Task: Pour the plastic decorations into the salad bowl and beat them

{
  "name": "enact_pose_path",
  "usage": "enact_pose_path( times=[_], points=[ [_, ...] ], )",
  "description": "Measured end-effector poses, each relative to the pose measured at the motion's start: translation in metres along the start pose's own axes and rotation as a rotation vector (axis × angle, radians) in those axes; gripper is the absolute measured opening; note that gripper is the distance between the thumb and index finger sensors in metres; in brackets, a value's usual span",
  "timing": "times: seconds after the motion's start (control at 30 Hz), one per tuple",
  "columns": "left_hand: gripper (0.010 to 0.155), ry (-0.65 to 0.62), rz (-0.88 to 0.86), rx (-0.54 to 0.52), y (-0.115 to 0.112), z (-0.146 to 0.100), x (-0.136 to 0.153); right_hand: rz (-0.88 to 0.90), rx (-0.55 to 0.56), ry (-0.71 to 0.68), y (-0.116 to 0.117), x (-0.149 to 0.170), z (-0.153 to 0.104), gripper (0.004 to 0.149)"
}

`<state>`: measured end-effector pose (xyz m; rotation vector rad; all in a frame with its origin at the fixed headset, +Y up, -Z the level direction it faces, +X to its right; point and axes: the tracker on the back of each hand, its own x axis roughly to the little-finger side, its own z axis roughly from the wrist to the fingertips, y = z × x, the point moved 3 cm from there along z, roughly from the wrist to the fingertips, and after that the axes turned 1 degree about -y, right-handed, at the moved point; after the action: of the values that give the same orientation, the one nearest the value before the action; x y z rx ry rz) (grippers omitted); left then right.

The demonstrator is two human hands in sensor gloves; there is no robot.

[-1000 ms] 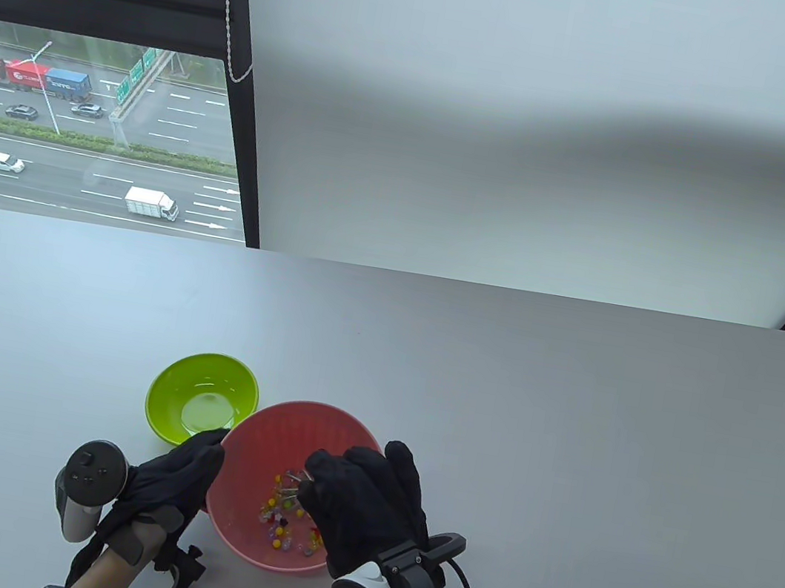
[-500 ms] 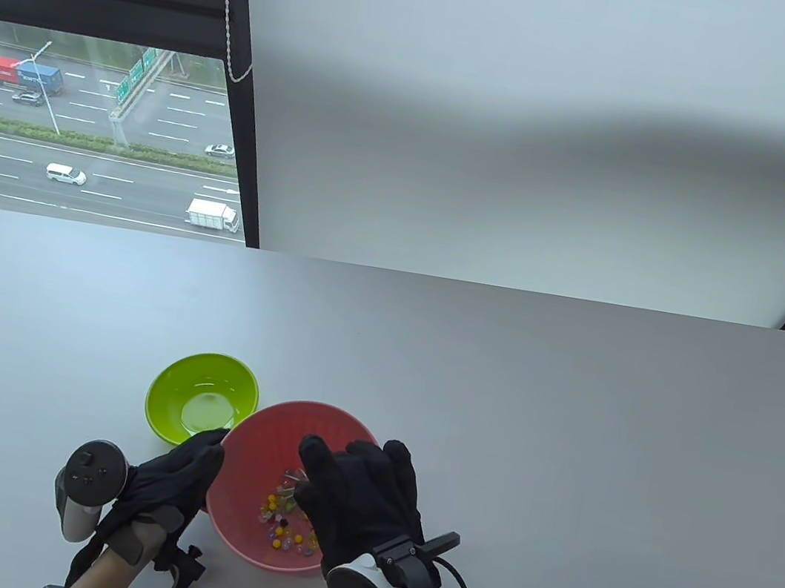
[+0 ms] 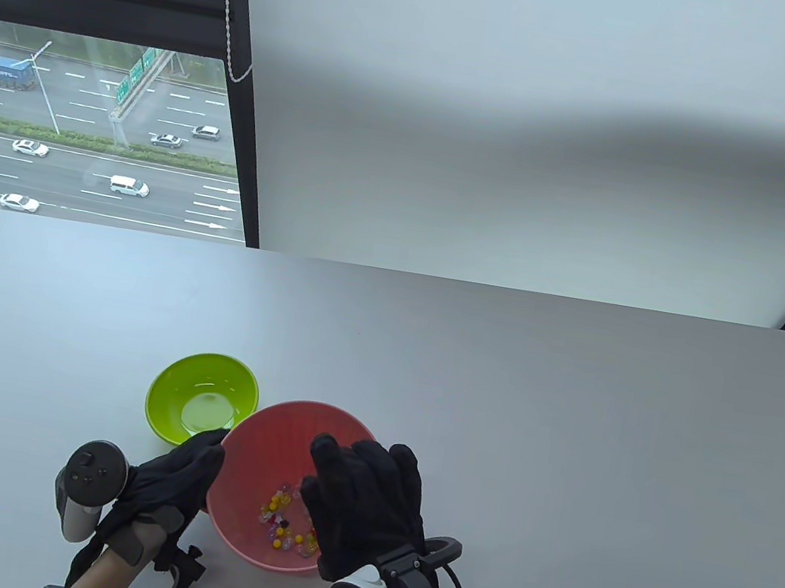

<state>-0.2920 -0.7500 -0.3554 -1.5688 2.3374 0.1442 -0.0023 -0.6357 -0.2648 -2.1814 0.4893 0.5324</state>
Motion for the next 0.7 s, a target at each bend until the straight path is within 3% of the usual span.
enact_pose_path(
  times=[0.7],
  points=[
    [0.071,-0.001,0.0,0.001,0.0,0.0001,0.0002,0.042,-0.016,0.046,0.0026,0.0049,0.0003,0.058]
  ],
)
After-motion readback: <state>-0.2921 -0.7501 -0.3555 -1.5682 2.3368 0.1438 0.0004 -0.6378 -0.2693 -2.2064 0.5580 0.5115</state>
